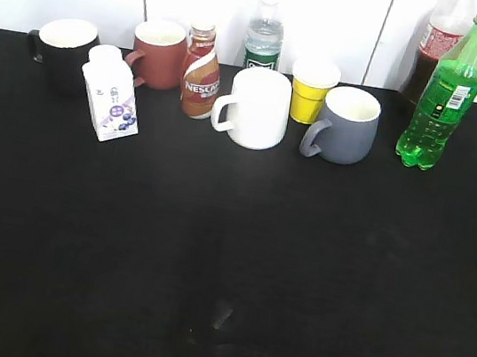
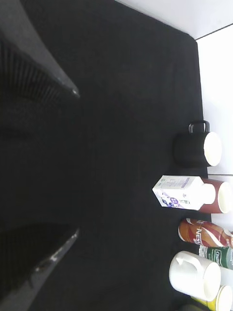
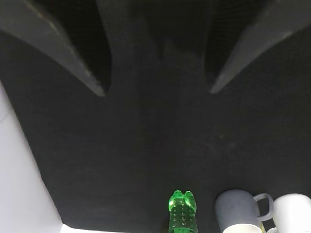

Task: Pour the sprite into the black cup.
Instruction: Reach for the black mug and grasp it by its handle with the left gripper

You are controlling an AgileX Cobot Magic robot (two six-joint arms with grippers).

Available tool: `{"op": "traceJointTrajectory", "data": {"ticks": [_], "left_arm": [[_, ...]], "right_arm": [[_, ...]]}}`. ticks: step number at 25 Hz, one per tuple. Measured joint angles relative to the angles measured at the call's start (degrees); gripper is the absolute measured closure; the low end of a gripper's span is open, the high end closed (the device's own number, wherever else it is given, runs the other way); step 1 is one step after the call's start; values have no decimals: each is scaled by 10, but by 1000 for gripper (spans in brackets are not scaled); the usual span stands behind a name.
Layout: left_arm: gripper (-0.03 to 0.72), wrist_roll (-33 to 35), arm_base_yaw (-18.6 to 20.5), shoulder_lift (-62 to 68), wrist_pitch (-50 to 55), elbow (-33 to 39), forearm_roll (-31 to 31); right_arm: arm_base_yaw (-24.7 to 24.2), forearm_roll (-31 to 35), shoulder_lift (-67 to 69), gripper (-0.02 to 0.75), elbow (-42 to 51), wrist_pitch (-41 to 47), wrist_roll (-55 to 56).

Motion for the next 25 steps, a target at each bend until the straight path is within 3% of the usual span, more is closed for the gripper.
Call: {"op": "traceJointTrajectory", "data": {"ticks": [11, 13, 15, 16, 18, 25], "left_arm": [[127, 0, 0, 0, -20, -7, 0], [137, 0, 0, 0, -172, -16, 7], [138, 0, 0, 52, -388, 19, 23], [138, 0, 0, 70, -423, 31, 22], [138, 0, 0, 207, -599, 65, 0], [159, 0, -4, 648, -921, 70, -7]], "right_arm": [[0, 0, 0, 279, 0, 0, 0], [0, 0, 0, 279, 0, 0, 0], [0, 0, 0, 279, 0, 0, 0], [0, 0, 0, 279, 0, 0, 0], [0, 0, 0, 279, 0, 0, 0], [0, 0, 0, 279, 0, 0, 0]]}}
